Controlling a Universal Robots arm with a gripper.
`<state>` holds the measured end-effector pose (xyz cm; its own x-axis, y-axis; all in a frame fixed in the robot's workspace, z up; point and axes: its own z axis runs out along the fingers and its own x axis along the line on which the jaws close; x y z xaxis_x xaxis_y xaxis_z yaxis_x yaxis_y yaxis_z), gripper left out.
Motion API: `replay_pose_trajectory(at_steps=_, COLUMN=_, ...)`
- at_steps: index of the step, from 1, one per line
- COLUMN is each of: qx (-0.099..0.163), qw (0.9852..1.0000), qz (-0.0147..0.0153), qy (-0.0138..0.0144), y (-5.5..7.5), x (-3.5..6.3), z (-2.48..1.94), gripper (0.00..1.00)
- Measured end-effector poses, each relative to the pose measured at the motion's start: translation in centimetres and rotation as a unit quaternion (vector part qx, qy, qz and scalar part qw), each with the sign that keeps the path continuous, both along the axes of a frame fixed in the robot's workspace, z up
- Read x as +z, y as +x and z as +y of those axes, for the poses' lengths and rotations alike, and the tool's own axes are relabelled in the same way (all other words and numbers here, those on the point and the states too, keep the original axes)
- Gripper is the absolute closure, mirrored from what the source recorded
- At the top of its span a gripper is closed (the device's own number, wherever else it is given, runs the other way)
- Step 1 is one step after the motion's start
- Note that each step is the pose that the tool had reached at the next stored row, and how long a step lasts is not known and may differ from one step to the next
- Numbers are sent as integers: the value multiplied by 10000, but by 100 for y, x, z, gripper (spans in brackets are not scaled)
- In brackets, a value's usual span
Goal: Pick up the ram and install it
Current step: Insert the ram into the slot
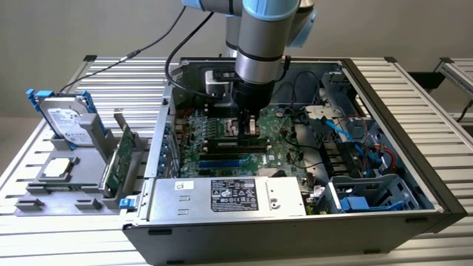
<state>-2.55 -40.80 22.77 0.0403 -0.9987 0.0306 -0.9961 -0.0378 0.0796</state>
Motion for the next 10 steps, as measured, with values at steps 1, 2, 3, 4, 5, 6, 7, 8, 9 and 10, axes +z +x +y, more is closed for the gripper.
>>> replay_pose_trajectory(at_steps=1, qx=0, qw=10000, qz=0, qy=0, y=0, x=-1, z=0, gripper=86)
replay_pose_trajectory(at_steps=2, qx=0, qw=10000, qz=0, qy=0, y=0, x=-2, z=0, gripper=86)
replay_pose_trajectory(at_steps=3, qx=0, qw=10000, qz=0, qy=-1, y=0, x=-2, z=0, gripper=86)
replay_pose_trajectory(at_steps=4, qx=0, qw=10000, qz=0, qy=-1, y=0, x=-2, z=0, gripper=86)
replay_pose_trajectory(at_steps=5, qx=-1, qw=10000, qz=0, qy=-3, y=0, x=-3, z=0, gripper=86)
replay_pose_trajectory(at_steps=6, qx=-5, qw=10000, qz=0, qy=-3, y=0, x=-5, z=0, gripper=86)
replay_pose_trajectory(at_steps=7, qx=-11, qw=10000, qz=0, qy=-5, y=0, x=-7, z=0, gripper=86)
replay_pose_trajectory(at_steps=8, qx=-22, qw=10000, qz=0, qy=-8, y=0, x=-9, z=0, gripper=86)
replay_pose_trajectory(at_steps=9, qx=-32, qw=10000, qz=0, qy=-11, y=0, x=-13, z=0, gripper=86)
replay_pose_trajectory(at_steps=10, qx=-37, qw=10000, qz=0, qy=-15, y=0, x=-18, z=0, gripper=86)
